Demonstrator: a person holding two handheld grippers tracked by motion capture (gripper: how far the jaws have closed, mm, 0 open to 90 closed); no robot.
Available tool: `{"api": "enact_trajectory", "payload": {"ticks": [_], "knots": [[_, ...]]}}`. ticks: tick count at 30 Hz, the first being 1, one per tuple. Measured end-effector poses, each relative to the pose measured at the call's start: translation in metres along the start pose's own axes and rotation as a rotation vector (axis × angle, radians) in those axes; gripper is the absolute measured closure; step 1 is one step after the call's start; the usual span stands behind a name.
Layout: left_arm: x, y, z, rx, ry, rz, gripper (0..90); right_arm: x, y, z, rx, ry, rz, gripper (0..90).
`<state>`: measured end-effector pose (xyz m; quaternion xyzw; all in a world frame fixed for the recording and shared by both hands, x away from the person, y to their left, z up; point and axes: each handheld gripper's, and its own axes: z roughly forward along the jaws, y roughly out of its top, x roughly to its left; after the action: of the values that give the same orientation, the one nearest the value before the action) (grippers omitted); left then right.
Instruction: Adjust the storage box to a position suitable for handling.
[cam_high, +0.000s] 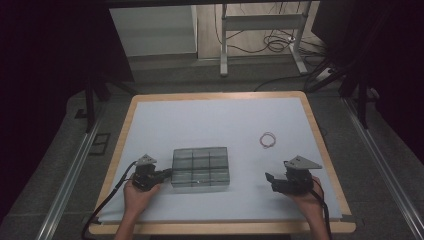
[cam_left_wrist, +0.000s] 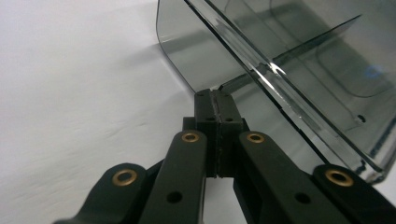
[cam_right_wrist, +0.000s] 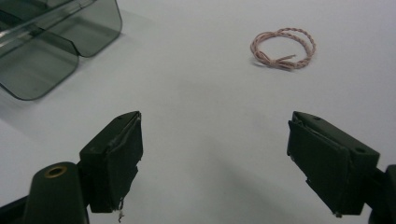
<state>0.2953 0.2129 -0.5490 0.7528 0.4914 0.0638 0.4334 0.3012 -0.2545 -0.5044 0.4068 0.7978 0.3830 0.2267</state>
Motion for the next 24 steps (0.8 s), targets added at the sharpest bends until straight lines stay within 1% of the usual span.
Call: {"api": "enact_trajectory", "payload": {"ticks": [1, 3, 4, 7, 8, 9, 11, 12, 14, 18, 21, 24], "knots": [[0.0, 0.0, 0.001, -0.001, -0.004, -0.003, 90.0, 0.0, 0.0, 0.0, 0.001, 0.0, 0.001, 17.9], [-0.003, 0.002, 0.003, 0.011, 0.022, 0.017, 90.0, 0.0, 0.0, 0.0, 0.001, 0.002, 0.002, 17.9], [-0.005, 0.003, 0.004, 0.01, 0.027, 0.02, 90.0, 0.0, 0.0, 0.0, 0.001, 0.002, 0.003, 17.9], [-0.009, 0.006, 0.008, 0.013, 0.014, 0.024, 90.0, -0.001, 0.0, -0.001, -0.001, 0.002, 0.002, 17.9], [-0.01, 0.007, 0.01, 0.011, -0.002, 0.015, 90.0, -0.001, 0.0, -0.001, -0.002, 0.001, 0.002, 17.9], [-0.011, 0.007, 0.012, 0.016, -0.004, 0.018, 90.0, -0.001, 0.0, -0.001, -0.003, 0.001, 0.003, 17.9], [-0.015, 0.009, 0.015, 0.025, 0.013, 0.032, 90.0, -0.001, 0.0, -0.002, -0.004, 0.001, 0.004, 17.9], [-0.017, 0.01, 0.016, 0.025, 0.014, 0.035, 90.0, -0.002, 0.0, -0.002, -0.006, -0.001, 0.006, 17.9], [-0.02, 0.013, 0.019, 0.025, 0.002, 0.033, 90.0, -0.002, 0.0, -0.002, -0.006, -0.003, 0.01, 17.9], [-0.024, 0.015, 0.027, 0.03, 0.0, 0.035, 90.0, -0.002, 0.0, -0.003, -0.009, -0.001, 0.006, 17.9], [-0.026, 0.017, 0.029, 0.034, -0.006, 0.035, 90.0, -0.002, 0.0, -0.004, -0.011, -0.001, 0.005, 17.9], [-0.027, 0.02, 0.031, 0.027, -0.011, 0.031, 90.0, -0.001, 0.0, -0.004, -0.009, -0.001, 0.004, 17.9]]}}
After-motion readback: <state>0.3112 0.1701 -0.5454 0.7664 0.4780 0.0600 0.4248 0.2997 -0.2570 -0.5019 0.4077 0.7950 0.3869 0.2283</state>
